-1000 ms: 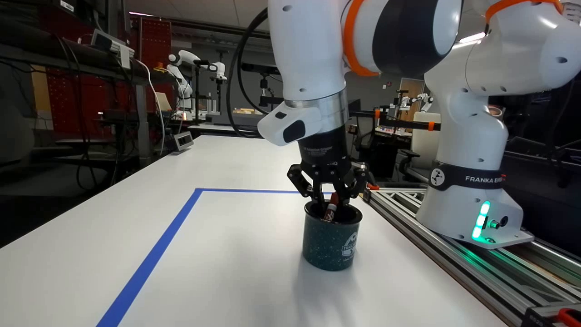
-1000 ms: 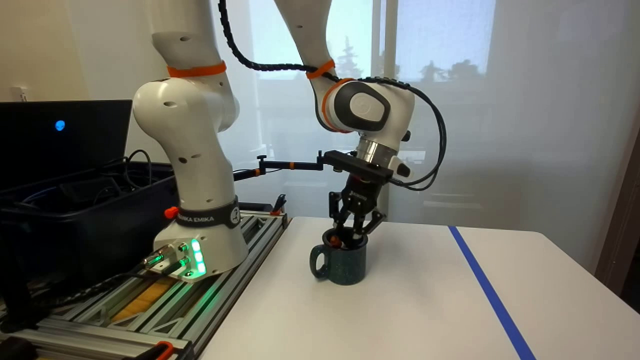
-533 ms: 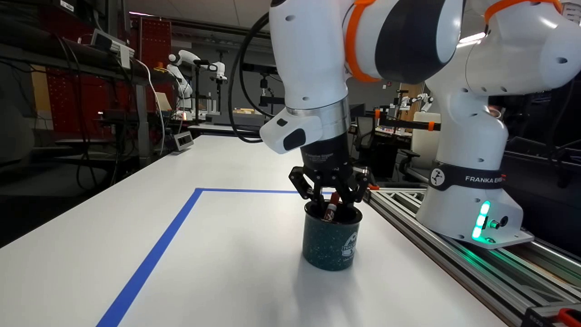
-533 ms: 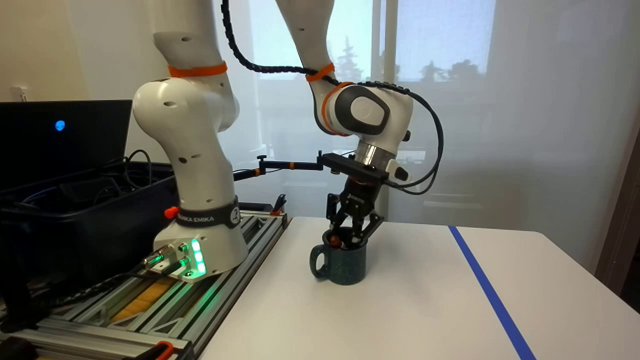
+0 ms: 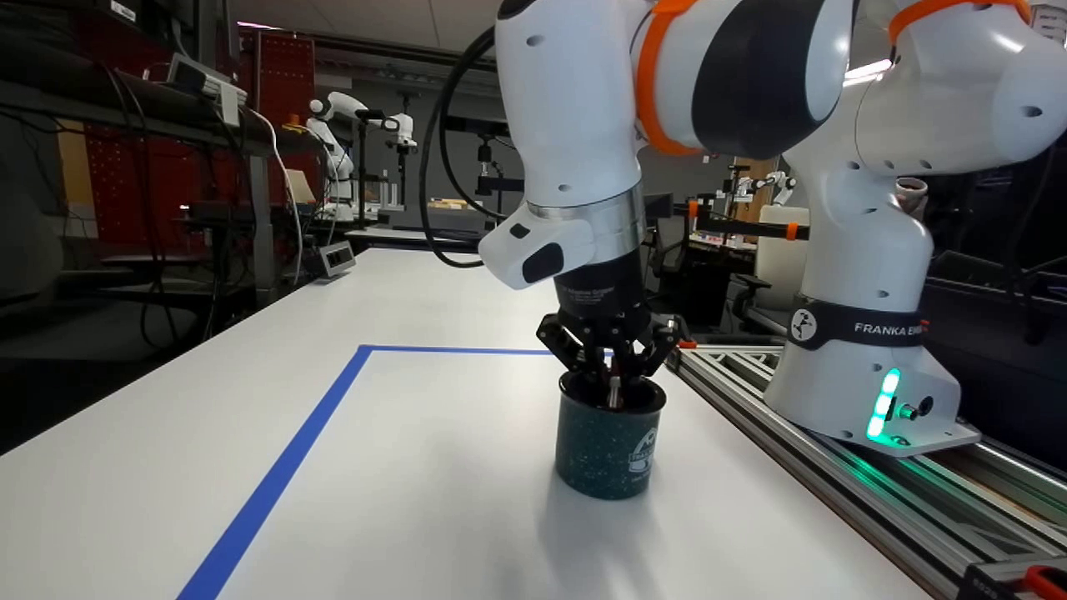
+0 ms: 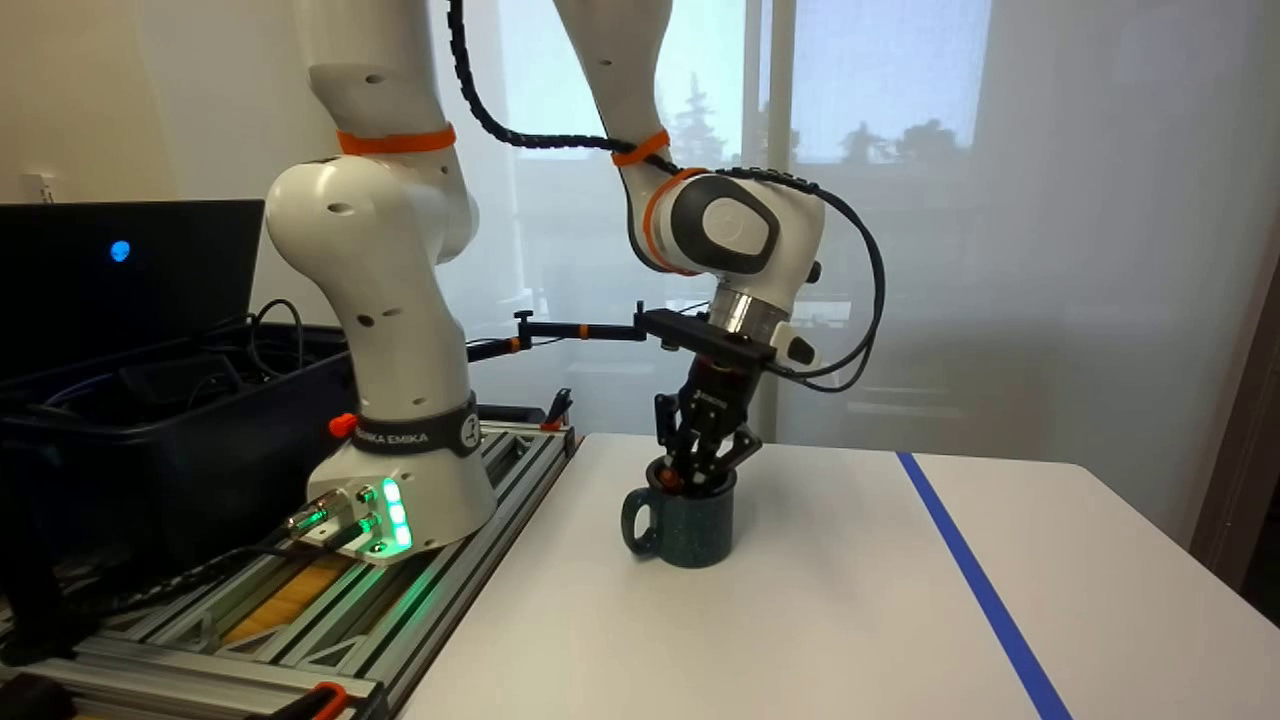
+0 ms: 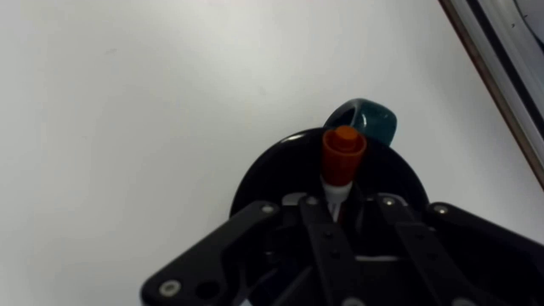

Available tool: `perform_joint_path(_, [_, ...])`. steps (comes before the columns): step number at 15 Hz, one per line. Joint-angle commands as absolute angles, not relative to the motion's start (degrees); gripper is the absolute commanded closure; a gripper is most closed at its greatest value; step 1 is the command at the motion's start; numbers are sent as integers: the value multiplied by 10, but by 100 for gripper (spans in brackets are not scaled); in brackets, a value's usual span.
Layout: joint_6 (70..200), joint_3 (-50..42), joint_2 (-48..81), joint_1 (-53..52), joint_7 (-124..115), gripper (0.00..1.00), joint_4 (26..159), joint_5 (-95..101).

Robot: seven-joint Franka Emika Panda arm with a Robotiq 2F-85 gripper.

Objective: Remove the marker from the cup and place it on the table inside the margin

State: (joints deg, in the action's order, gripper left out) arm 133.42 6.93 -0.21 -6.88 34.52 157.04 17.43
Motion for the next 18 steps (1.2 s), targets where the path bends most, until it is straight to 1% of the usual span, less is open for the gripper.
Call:
perform_joint_path(1, [1316, 83, -47, -82, 357, 95, 1581, 155])
perform_joint_path(7, [1243, 81, -143, -102, 399, 95, 1583, 85])
perform_joint_path(13, [1173, 20, -241, -91, 443, 95, 1567, 63])
perform_joint_path(15, [1175, -5, -262, -78, 446, 95, 1560, 75])
perform_joint_path(18, [1223, -39, -264, -51, 443, 95, 1556, 95])
